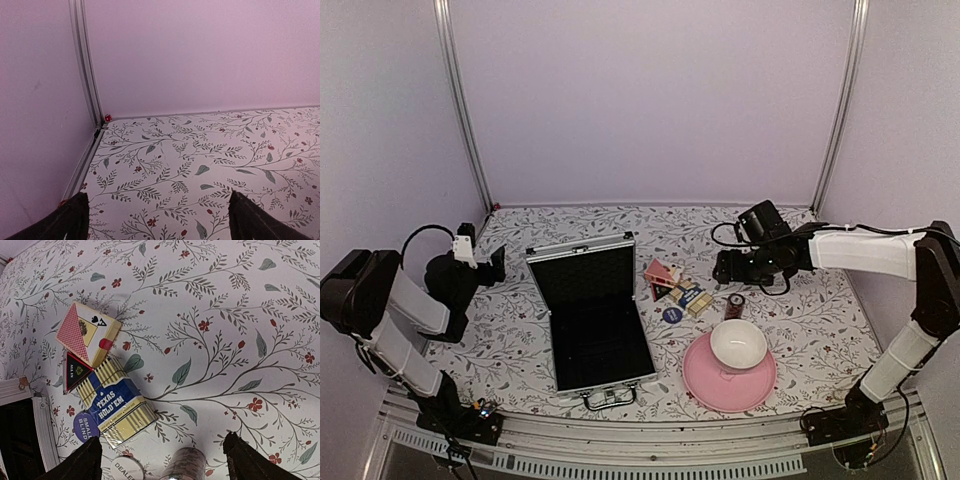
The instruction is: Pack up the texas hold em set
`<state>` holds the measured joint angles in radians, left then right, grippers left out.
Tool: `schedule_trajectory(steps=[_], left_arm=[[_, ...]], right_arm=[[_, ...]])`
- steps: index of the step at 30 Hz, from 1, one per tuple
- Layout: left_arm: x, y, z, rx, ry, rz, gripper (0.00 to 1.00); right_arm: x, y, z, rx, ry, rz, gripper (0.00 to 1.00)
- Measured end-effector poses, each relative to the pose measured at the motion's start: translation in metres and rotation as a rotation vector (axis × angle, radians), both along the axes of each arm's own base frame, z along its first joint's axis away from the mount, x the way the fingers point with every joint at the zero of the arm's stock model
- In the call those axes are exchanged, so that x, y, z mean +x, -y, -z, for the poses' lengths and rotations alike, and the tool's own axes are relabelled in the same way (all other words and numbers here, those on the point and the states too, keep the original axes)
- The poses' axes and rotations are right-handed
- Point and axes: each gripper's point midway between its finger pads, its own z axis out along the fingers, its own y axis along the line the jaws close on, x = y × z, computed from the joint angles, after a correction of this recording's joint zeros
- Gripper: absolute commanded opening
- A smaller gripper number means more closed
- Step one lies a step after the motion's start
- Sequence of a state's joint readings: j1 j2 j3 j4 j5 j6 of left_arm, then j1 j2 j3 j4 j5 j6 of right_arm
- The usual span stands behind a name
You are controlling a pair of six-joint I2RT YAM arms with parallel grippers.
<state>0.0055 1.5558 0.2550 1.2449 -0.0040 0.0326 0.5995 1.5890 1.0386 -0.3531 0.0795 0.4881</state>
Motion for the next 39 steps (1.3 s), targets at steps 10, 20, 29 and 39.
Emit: schedule_trajectory(steps=[10, 20, 29, 39], left_arm=[[0.000, 0.000, 0.000, 0.000, 0.000, 0.000, 0.97], [0.000, 0.000, 0.000, 0.000, 0.000, 0.000, 0.97], [0.000, 0.000, 0.000, 0.000, 0.000, 0.000, 0.97], [0.000, 0.000, 0.000, 0.000, 0.000, 0.001, 0.97]], right_arm=[[-0.036, 0.002, 0.025, -0.117, -0.178, 0.051, 0.65], [-0.047, 0.005, 0.043, -0.179, -0.254, 0.084, 0.60], [-0.046, -0.001, 0.050, -0.197, -0.267, 0.076, 0.55], [-0.044, 0.004, 0.050, -0.220, -0.261, 0.103, 0.37]])
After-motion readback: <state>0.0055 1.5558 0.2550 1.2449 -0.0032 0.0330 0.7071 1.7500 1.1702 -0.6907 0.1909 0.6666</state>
